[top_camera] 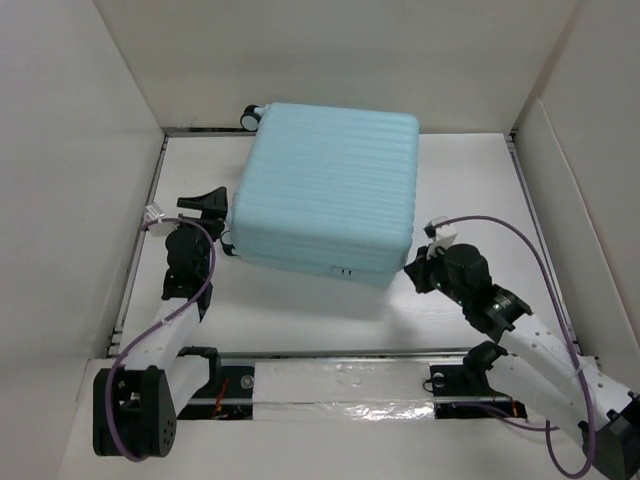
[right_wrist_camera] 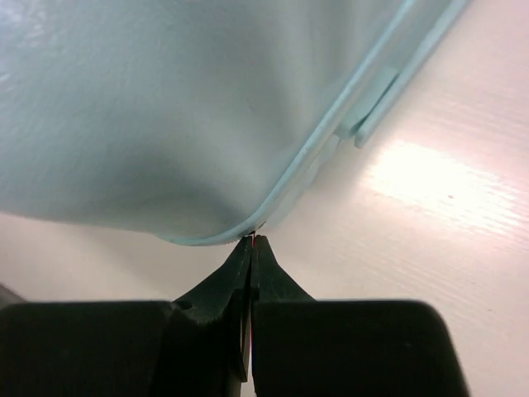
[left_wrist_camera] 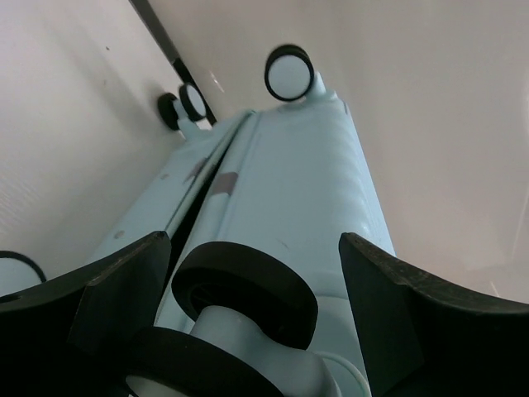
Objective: Pack the luggage
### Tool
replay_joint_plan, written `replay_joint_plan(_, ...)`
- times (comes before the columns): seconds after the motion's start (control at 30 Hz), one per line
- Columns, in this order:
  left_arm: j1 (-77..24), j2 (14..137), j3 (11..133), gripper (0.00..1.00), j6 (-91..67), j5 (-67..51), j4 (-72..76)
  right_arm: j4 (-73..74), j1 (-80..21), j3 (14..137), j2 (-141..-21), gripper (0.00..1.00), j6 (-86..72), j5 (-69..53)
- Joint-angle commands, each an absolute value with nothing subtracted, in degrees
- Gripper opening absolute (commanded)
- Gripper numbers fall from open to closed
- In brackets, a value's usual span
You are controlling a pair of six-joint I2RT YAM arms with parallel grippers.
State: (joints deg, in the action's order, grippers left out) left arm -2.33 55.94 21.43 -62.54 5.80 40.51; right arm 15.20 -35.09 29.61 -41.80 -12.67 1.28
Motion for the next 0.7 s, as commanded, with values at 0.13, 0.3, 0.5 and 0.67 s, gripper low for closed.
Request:
replay_joint_plan(0.13,-0.1,55.6,32.4,0.0,-63.3,-3.8,32.6,-5.3,-28.9,23.8,-34.3,0.0,-16.7,-9.6)
replay_joint_plan(0.3,-0.1,55.5,30.8,0.0,-62.1,-4.4,30.2,-7.5,-34.3,19.3,-33.8,0.0,-20.2,-7.6)
replay_joint_plan(0.5,2.7,59.3,28.9,0.0,-59.7,-4.7,28.8,-14.1,-43.2,16.1,-38.6,0.0,-23.4,-3.9)
replay_joint_plan(0.67,2.7,56.5,29.5,0.64,-59.0,-0.5,23.4,-7.8,-47.7,20.6,-39.8,0.0,-21.7,5.9)
